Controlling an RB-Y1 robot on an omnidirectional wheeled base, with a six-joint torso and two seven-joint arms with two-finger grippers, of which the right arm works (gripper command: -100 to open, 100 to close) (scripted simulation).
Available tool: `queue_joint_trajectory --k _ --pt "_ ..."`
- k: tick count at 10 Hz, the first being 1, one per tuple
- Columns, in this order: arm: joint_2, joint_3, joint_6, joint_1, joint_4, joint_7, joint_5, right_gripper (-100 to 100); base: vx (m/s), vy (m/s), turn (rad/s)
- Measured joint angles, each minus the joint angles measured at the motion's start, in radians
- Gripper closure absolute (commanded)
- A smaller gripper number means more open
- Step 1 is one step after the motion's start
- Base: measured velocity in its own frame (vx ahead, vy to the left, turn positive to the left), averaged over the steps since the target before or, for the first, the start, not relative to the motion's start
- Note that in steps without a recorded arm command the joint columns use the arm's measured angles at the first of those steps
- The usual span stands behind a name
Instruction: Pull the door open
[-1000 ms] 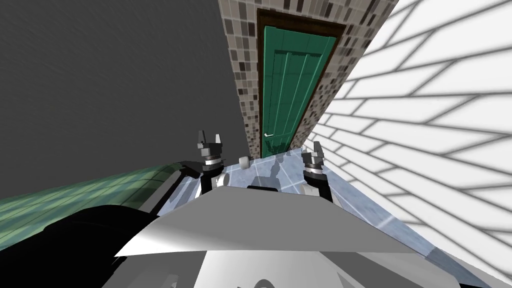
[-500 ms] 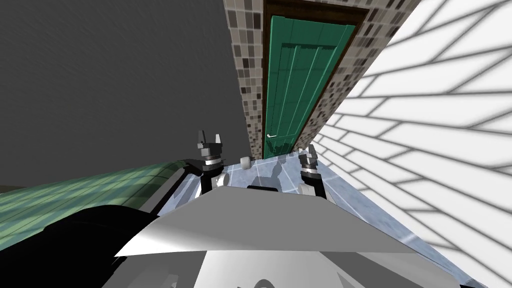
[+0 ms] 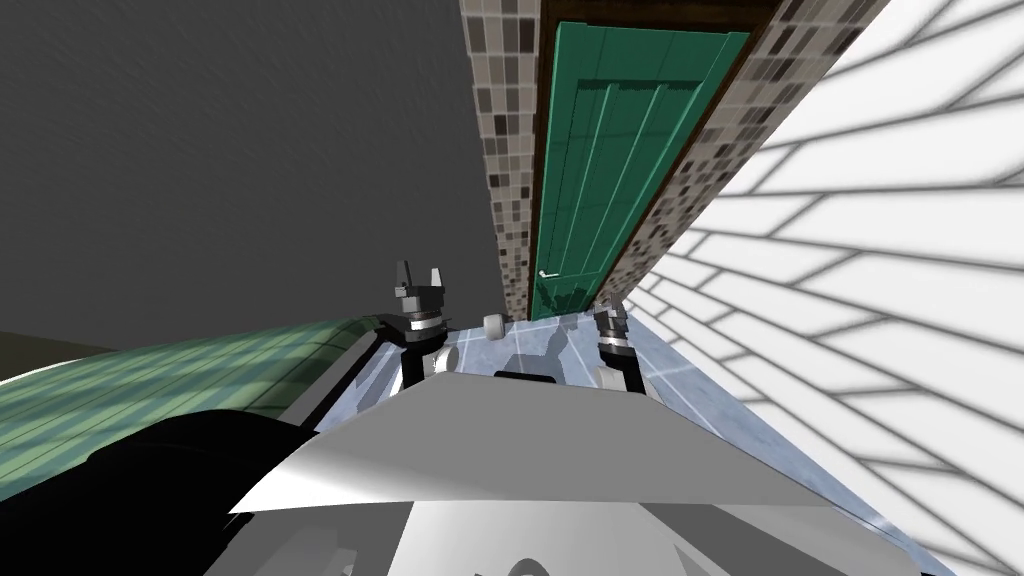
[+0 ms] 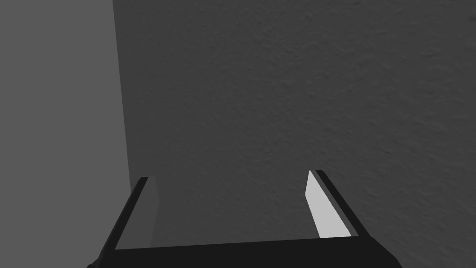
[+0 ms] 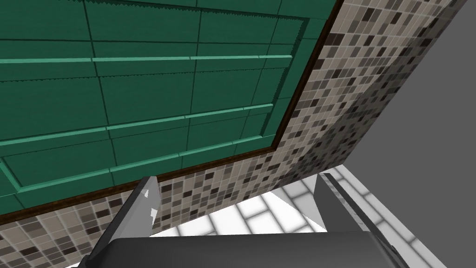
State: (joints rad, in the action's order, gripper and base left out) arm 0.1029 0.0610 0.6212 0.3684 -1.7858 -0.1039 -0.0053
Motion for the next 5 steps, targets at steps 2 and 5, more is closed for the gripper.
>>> queue_joint_trajectory --k 2,5 --pt "0.009 0.004 0.018 -0.022 0.061 -0.004 -0.005 -100 0.064 -0.019 0.121" --pt "0.020 0.010 0.026 -0.046 0.129 -0.009 -0.012 -100 0.052 -0.011 0.093"
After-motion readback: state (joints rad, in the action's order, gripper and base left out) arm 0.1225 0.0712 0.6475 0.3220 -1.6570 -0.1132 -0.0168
